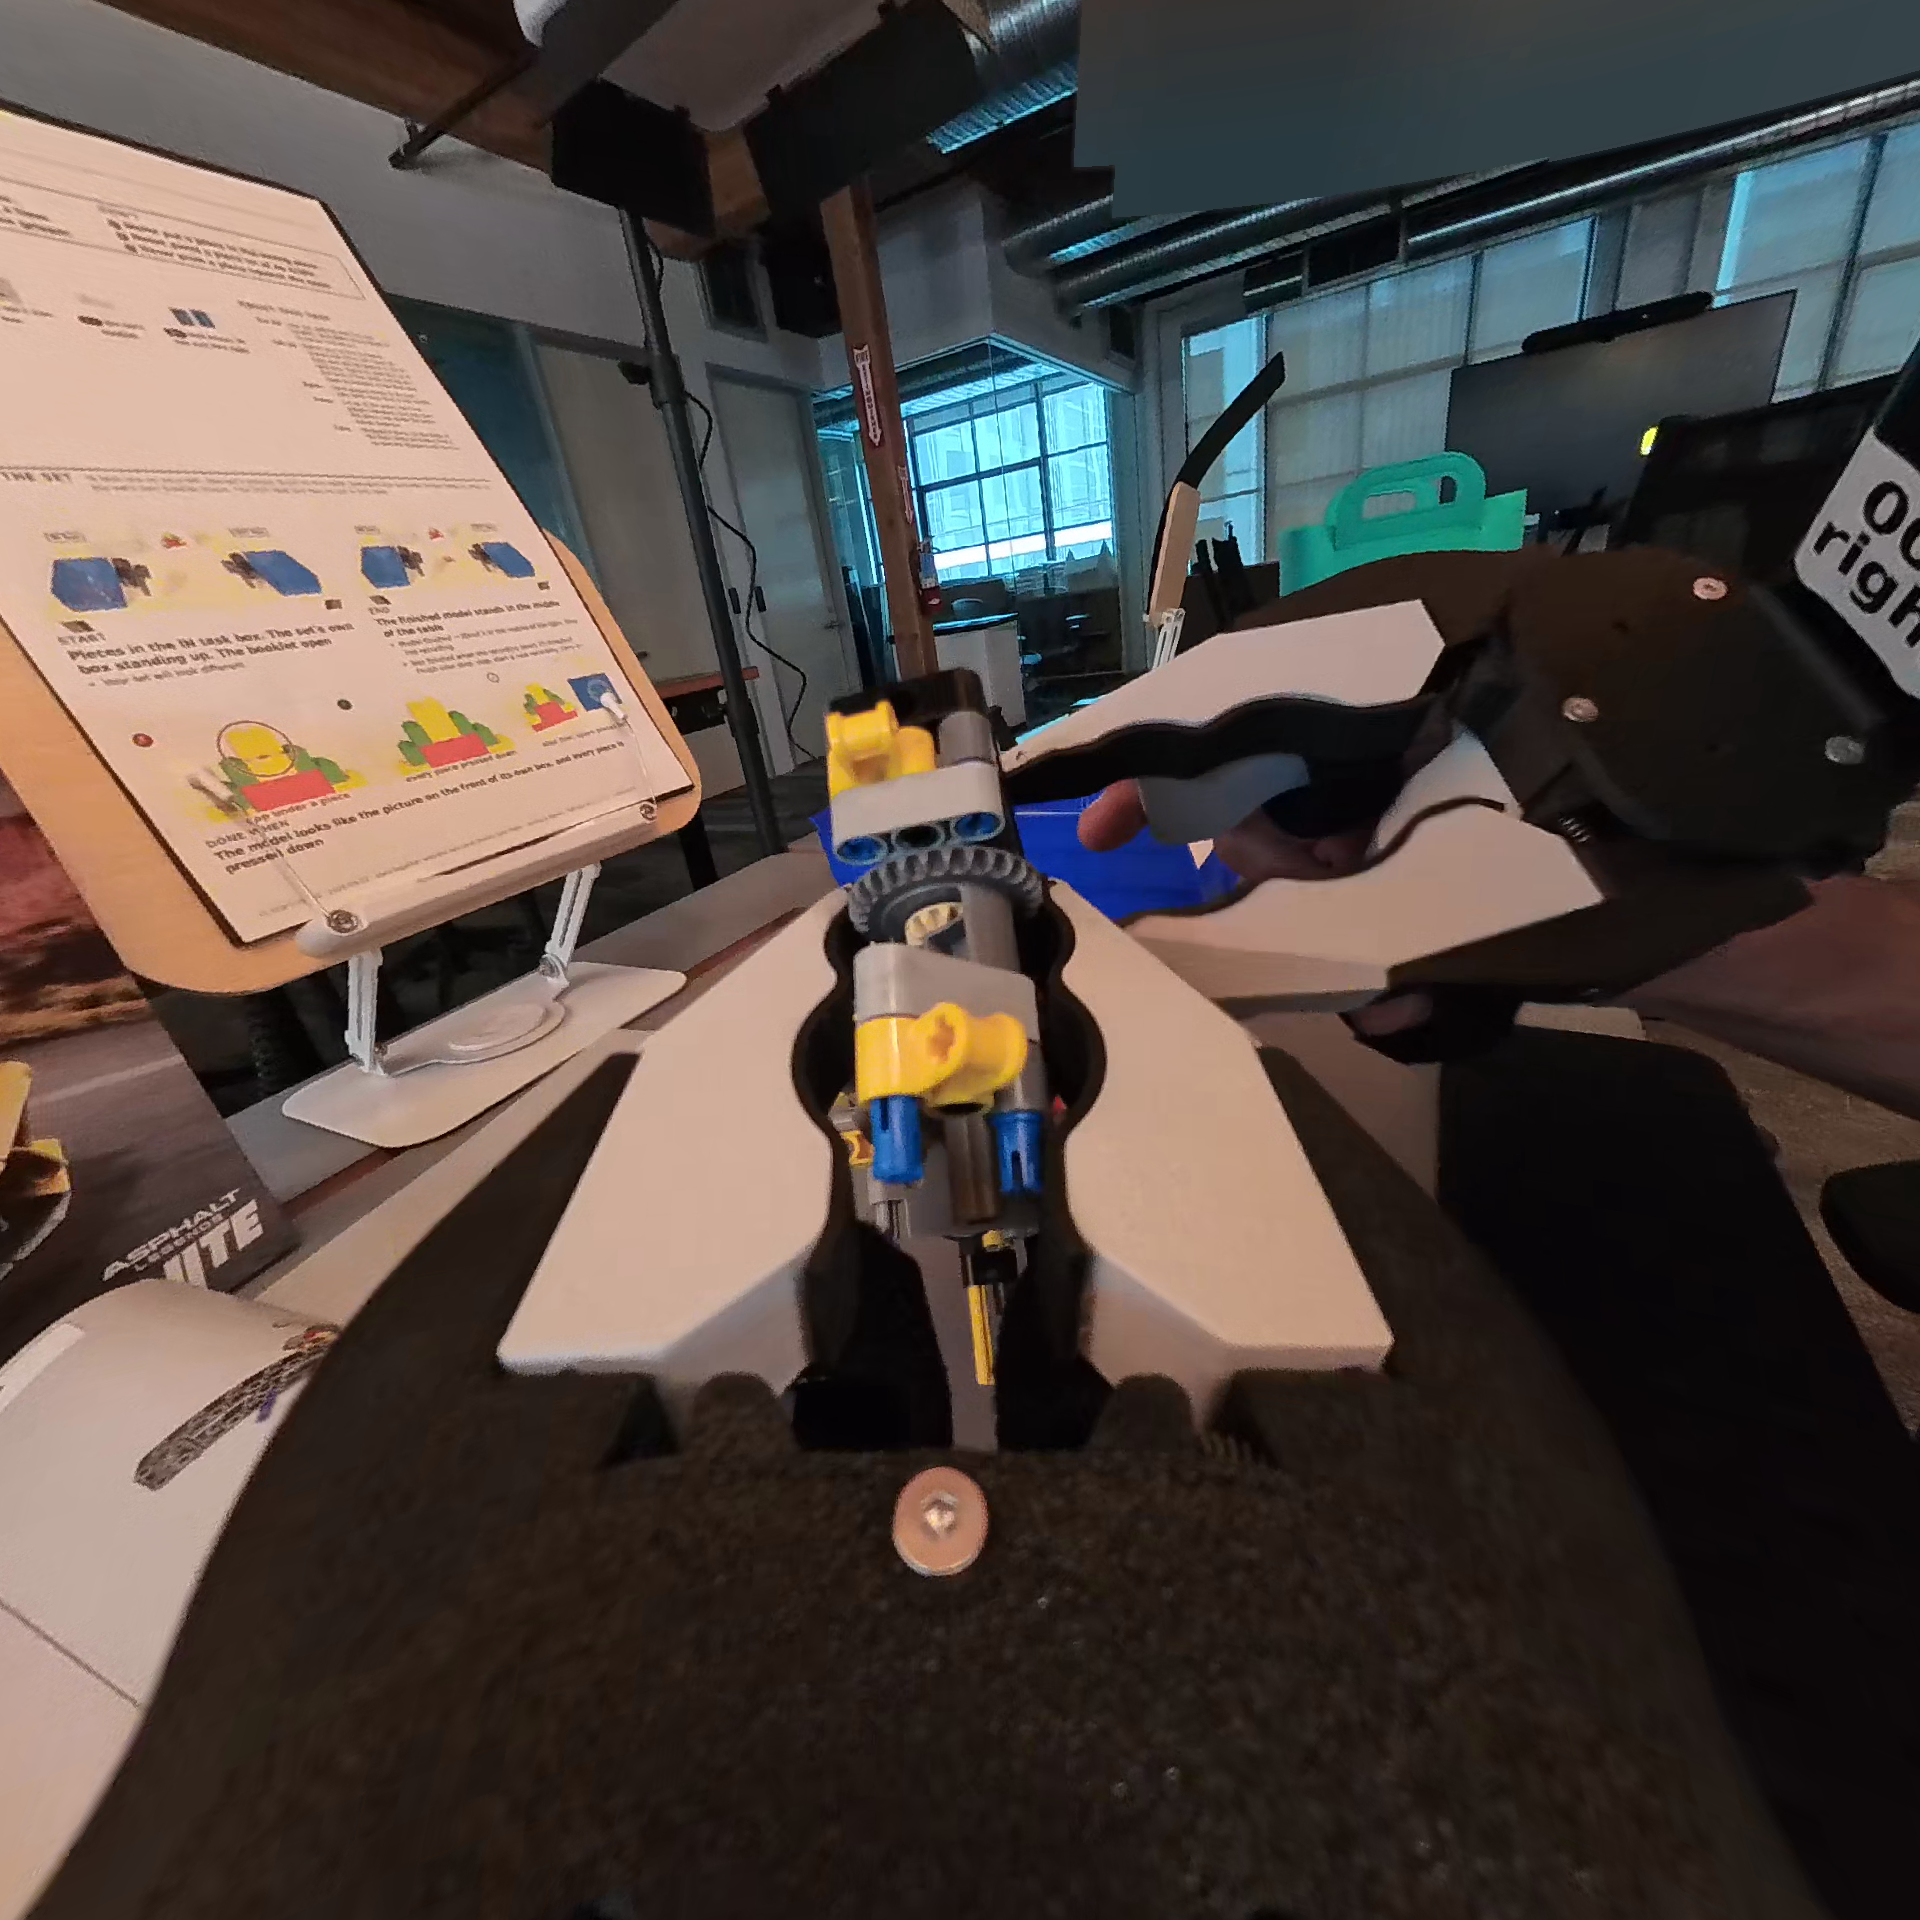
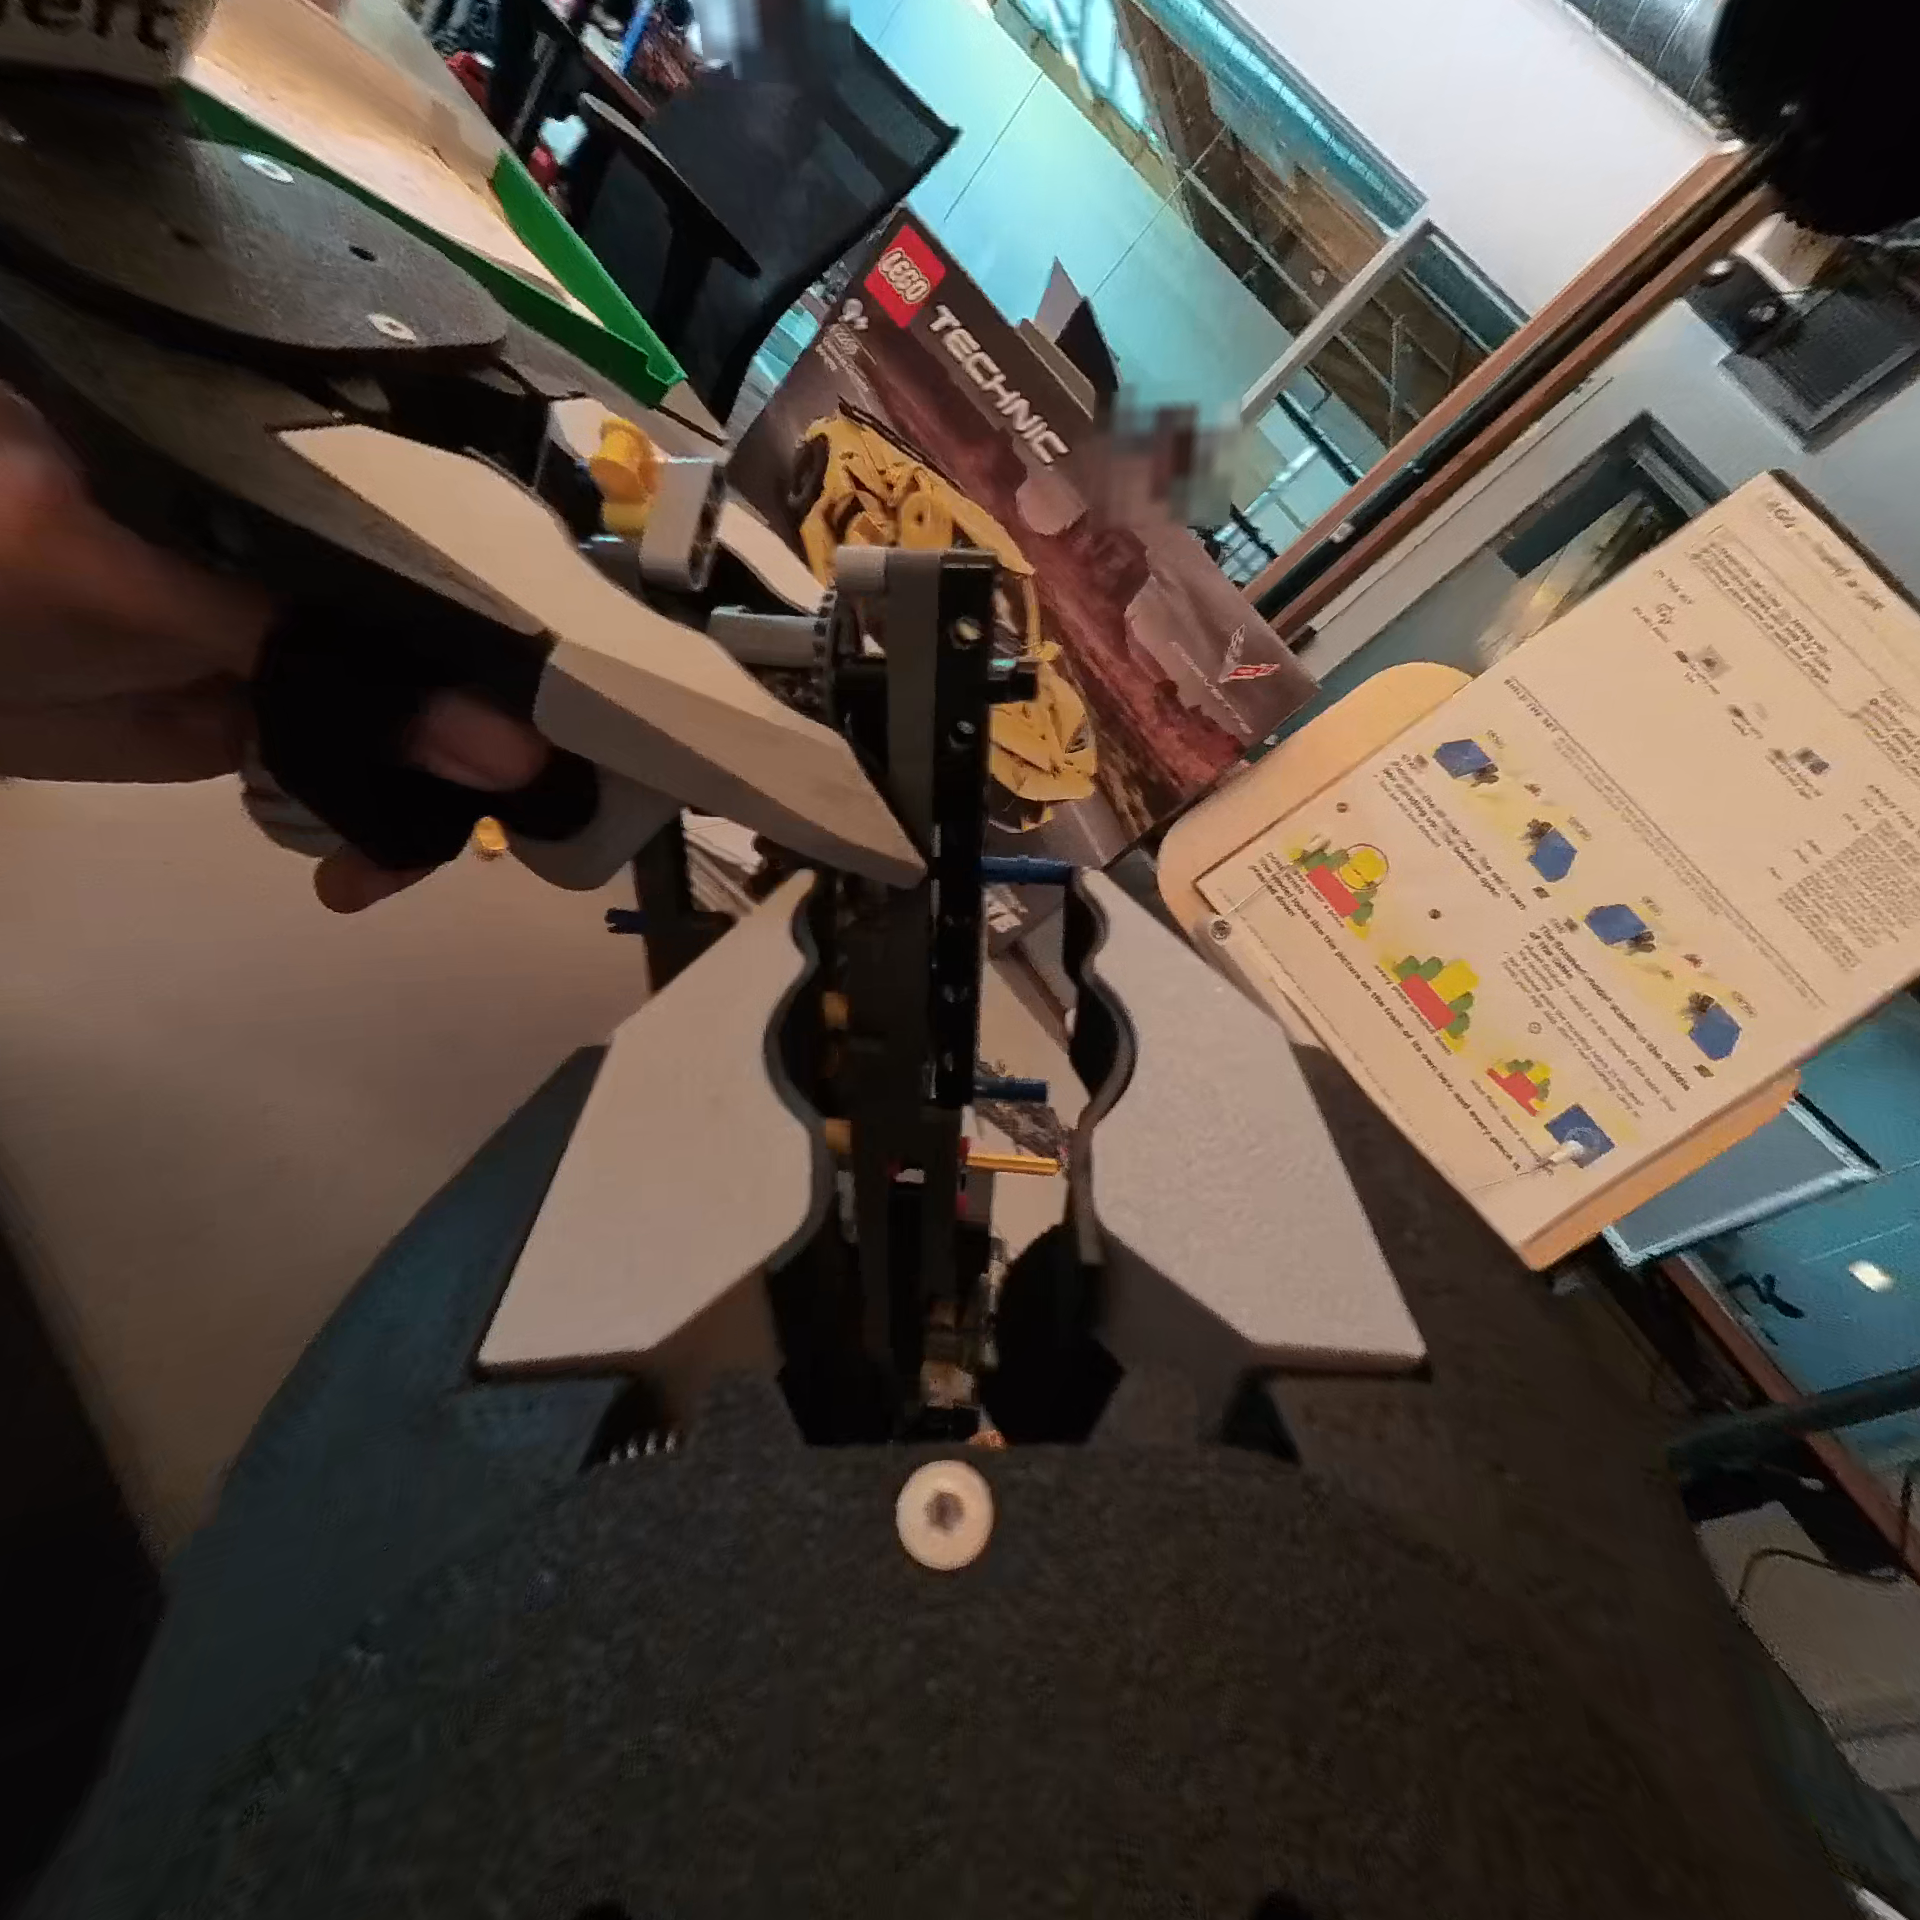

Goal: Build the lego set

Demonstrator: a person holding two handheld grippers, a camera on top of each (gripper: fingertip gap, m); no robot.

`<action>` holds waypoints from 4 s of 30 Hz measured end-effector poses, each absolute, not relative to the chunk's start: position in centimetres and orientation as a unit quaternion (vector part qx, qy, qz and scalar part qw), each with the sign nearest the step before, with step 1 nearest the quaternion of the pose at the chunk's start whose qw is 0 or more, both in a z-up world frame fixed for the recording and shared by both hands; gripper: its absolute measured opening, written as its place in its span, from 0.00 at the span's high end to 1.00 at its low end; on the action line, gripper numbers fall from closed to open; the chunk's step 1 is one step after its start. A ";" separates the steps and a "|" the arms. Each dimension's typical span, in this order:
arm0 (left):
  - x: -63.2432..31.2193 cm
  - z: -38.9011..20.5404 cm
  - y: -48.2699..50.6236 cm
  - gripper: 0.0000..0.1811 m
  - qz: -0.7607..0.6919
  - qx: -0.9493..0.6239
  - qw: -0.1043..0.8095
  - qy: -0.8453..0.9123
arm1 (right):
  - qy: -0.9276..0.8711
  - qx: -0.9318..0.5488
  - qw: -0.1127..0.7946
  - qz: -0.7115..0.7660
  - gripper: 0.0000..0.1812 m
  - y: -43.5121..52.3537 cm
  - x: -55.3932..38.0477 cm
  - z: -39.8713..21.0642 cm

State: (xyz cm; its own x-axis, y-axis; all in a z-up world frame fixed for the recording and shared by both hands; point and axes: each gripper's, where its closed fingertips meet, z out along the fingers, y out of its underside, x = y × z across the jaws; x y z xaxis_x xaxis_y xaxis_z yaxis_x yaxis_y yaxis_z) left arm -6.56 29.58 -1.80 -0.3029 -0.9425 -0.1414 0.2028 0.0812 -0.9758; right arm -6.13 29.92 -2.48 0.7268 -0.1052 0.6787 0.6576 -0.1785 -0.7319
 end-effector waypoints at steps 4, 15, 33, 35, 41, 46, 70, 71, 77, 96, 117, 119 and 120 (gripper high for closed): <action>-6.4 -1.9 29.8 0.82 -0.608 -0.367 0.448 0.542 | -0.213 -0.694 0.600 -0.335 0.78 30.3 -6.0 -2.2; -6.4 -1.9 30.0 0.83 -0.615 -0.382 0.443 0.529 | -0.204 -0.696 0.603 -0.332 0.83 30.7 -5.7 -2.4; -6.5 -1.6 29.8 0.84 -0.621 -0.376 0.439 0.529 | -0.204 -0.694 0.614 -0.317 0.87 30.5 -6.2 -2.5; -6.5 -1.6 29.8 0.84 -0.618 -0.375 0.440 0.532 | -0.212 -0.690 0.610 -0.327 0.87 30.6 -6.3 -2.4; -6.4 -1.5 29.8 0.85 -0.620 -0.380 0.437 0.530 | -0.198 -0.688 0.616 -0.329 0.87 30.6 -6.1 -2.4; -6.0 -1.9 30.9 0.84 -0.646 -0.397 0.403 0.512 | -0.202 -0.714 0.606 -0.286 0.81 30.6 -5.9 -2.2; -5.8 -2.5 32.1 0.84 -0.644 -0.440 0.378 0.499 | -0.190 -0.779 0.549 -0.236 0.77 30.3 -3.4 -7.2; -5.8 -2.4 32.1 0.84 -0.644 -0.440 0.379 0.497 | -0.188 -0.781 0.547 -0.233 0.77 30.3 -3.4 -7.2; -5.8 -2.5 32.1 0.85 -0.648 -0.440 0.370 0.500 | -0.206 -0.776 0.543 -0.246 0.78 30.3 -3.5 -7.4; -5.7 -2.7 32.8 0.85 -0.651 -0.454 0.361 0.489 | -0.196 -0.787 0.533 -0.242 0.77 30.9 -3.6 -7.3; -5.7 -2.5 32.2 0.85 -0.662 -0.440 0.355 0.492 | -0.220 -0.779 0.536 -0.241 0.78 30.4 -3.8 -7.4; -5.8 -2.5 32.2 0.85 -0.664 -0.440 0.351 0.493 | -0.218 -0.781 0.537 -0.234 0.78 30.4 -3.9 -7.5; -5.8 -2.5 32.2 0.85 -0.663 -0.438 0.353 0.494 | -0.223 -0.779 0.536 -0.238 0.78 30.4 -3.9 -7.4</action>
State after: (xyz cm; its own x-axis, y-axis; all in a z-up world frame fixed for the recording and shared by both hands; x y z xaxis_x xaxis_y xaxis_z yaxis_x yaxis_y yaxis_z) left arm -5.82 32.22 -2.53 -0.3664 -0.9011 0.2318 0.0351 -0.2624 -0.9643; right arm -3.89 30.42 -7.42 0.7871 0.0923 0.6099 0.6027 -0.3256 -0.7285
